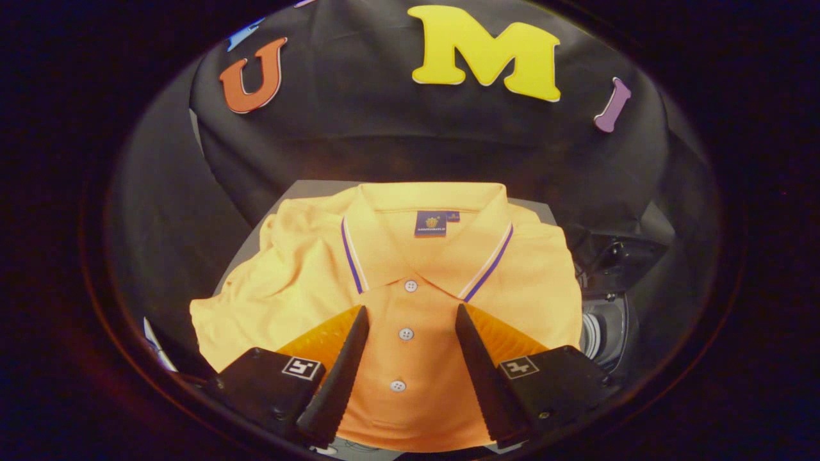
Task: Put the clothes into the washing machine and then close the washing machine lid.
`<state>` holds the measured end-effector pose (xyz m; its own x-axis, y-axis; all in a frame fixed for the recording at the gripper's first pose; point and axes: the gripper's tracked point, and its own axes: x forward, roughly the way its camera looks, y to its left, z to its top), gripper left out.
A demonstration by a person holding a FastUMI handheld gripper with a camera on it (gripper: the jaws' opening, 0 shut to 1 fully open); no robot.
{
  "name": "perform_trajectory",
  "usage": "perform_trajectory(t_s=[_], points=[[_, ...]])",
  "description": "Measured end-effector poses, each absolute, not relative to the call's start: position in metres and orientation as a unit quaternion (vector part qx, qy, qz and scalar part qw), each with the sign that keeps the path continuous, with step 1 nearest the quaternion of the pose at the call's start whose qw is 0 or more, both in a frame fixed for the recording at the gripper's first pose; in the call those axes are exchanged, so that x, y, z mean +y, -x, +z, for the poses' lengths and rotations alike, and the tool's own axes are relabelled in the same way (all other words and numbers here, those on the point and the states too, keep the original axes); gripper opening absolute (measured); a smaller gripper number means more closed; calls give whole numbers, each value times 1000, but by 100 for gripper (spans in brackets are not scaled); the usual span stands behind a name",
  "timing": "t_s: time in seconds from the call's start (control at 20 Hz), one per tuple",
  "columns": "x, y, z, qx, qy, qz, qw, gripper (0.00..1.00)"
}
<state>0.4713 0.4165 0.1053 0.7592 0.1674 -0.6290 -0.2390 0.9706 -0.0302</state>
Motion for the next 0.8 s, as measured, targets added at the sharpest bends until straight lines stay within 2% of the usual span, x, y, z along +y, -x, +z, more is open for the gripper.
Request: perform_trajectory(t_s=[0.05,0.2,0.25,0.35,0.6,0.8], points=[[416,-471,108,332,52,108,936,75],[411,-472,109,333,51,107,935,53],[408,-469,109,333,44,107,936,32],[407,-468,106,336,35,113,934,19],[397,-453,107,315,2,118,942,9],[385,-420,110,301,-48,147,941,8]])
